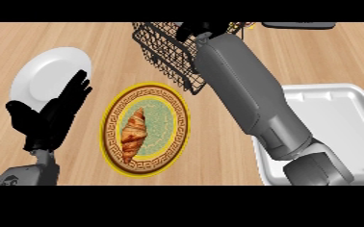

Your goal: Pick the can from the tray and place it in the tiered basket

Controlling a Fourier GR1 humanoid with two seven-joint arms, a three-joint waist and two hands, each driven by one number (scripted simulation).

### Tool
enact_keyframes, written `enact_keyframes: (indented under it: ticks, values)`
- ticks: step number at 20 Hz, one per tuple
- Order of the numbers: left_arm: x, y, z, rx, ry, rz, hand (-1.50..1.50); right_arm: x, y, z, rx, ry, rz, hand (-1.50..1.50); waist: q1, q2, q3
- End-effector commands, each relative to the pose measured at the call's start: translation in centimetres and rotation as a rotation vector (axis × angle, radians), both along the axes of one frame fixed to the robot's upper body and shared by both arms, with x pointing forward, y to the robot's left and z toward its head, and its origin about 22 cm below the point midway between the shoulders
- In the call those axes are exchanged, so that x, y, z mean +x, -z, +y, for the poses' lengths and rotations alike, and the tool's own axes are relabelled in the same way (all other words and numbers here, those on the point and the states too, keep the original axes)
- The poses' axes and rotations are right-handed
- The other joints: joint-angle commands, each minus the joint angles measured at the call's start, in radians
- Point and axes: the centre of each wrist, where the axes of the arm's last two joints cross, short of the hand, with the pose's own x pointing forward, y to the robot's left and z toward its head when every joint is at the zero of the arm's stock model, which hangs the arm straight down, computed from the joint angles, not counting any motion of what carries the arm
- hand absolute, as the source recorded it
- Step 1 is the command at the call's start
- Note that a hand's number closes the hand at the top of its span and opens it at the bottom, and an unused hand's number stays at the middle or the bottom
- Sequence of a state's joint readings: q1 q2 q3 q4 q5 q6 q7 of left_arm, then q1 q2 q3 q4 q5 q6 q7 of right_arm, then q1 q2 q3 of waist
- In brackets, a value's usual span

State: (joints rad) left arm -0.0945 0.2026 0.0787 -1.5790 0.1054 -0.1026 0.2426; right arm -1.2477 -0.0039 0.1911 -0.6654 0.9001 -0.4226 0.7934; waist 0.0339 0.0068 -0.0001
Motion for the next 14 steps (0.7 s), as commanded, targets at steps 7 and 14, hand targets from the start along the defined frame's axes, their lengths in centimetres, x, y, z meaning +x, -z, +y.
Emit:
enact_keyframes:
  ticks: [7,14]
  values:
    - [0.2,1.0,-0.5,0.035,0.002,-0.021,0.00,1.8,1.1,-0.7,0.076,0.068,-0.202,1.50,0.010,0.010,-0.001]
    - [-0.2,-0.6,0.6,0.027,0.012,-0.022,0.00,2.7,1.0,-1.1,0.030,0.060,-0.168,-1.50,0.020,0.010,-0.001]
